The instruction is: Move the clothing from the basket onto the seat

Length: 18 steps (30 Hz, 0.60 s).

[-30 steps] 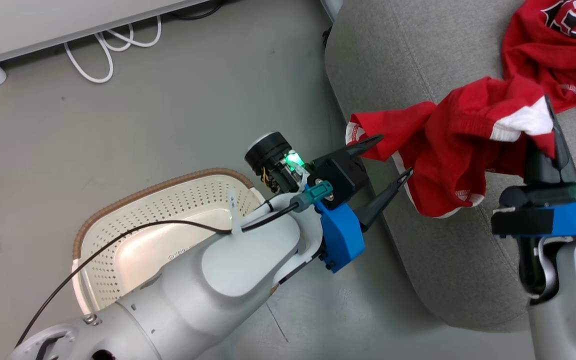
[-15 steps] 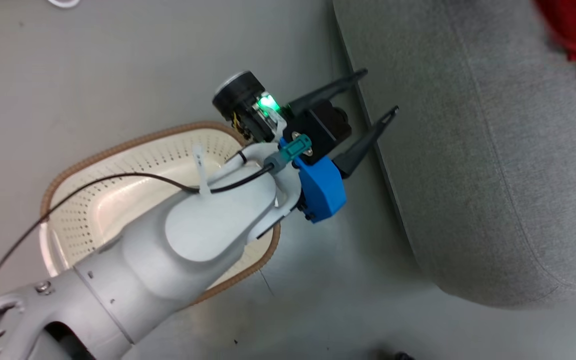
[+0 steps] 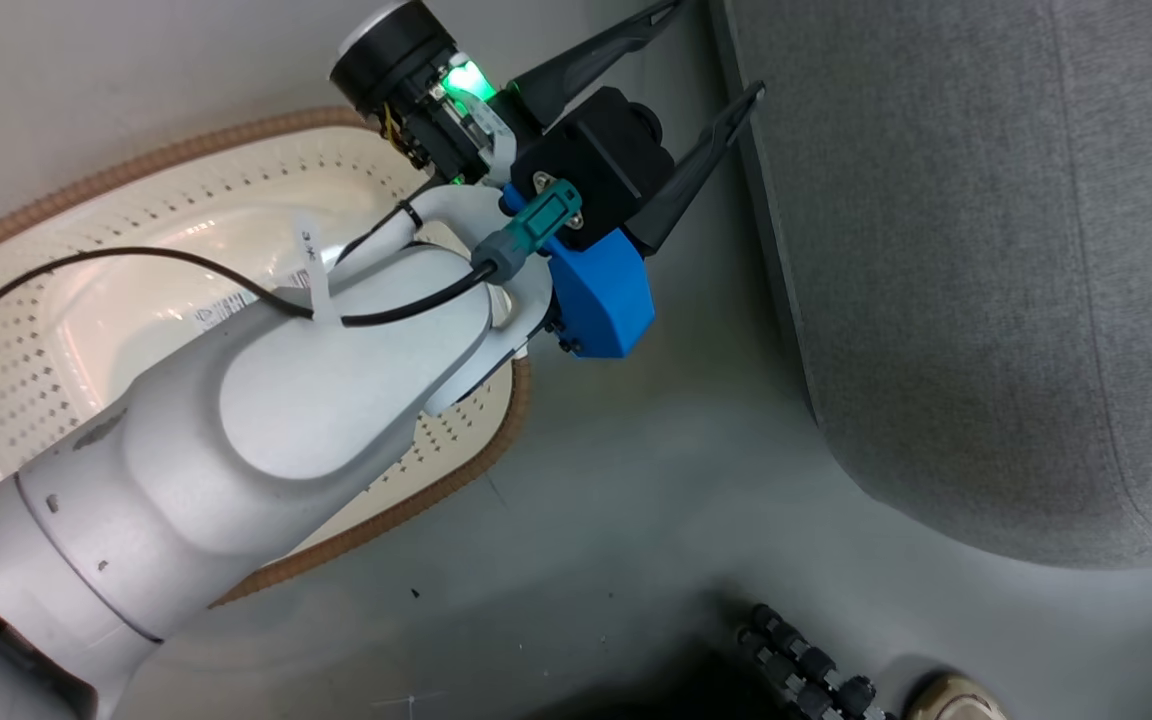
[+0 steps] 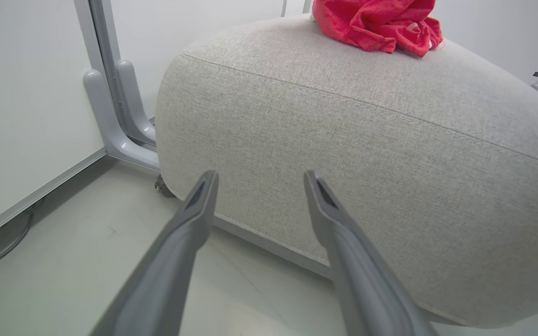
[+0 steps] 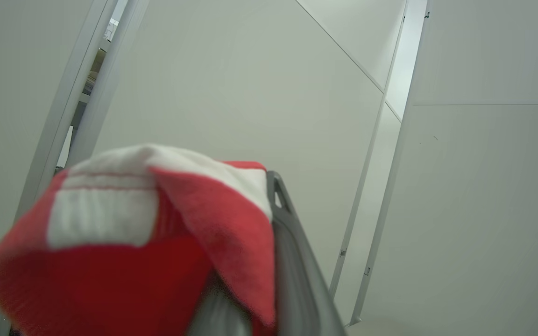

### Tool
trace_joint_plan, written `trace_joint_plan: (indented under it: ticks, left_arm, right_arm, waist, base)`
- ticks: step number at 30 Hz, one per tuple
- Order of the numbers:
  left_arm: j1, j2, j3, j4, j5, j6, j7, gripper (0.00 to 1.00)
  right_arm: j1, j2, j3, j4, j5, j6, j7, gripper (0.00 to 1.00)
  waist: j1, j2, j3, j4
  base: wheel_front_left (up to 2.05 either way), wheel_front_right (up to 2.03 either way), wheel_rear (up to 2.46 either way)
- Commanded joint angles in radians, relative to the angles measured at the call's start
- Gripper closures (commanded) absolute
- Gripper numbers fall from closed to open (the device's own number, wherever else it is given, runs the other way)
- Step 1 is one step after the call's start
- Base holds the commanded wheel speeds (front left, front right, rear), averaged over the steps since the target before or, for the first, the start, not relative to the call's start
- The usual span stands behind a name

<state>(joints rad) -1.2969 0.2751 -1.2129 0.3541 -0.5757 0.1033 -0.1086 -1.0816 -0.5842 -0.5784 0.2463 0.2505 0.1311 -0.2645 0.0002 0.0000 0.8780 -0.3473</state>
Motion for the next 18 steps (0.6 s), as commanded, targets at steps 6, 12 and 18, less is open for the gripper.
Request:
trace_joint_plan:
  ticks: [6,12,18]
  left_arm:
    - [-0.027,0.035,-0.008,-0.062,0.019,0.012,0.03,0.0]
    - [-0.022,0.036,-0.018,-0.086,0.027,0.012,0.04,0.0]
    - [-0.019,0.037,-0.018,-0.087,0.018,0.013,0.032,0.0]
  right_arm:
    - [0.066,0.026,-0.052,0.119,-0.019,-0.001,0.0,1.0]
    - [0.108,0.087,-0.038,0.193,-0.035,-0.001,0.0,1.0]
    - [0.158,0.162,-0.015,0.229,-0.071,-0.001,0.0,1.0]
  waist:
    - [-0.0002,0.0,0.098,-0.022]
    - [-0.0002,0.0,0.114,-0.019]
    - [-0.0002,0.0,0.108,-0.013]
  base:
    - [0.0,0.0,0.0]
    - [0.0,0.0,0.0]
    - [0.0,0.0,0.0]
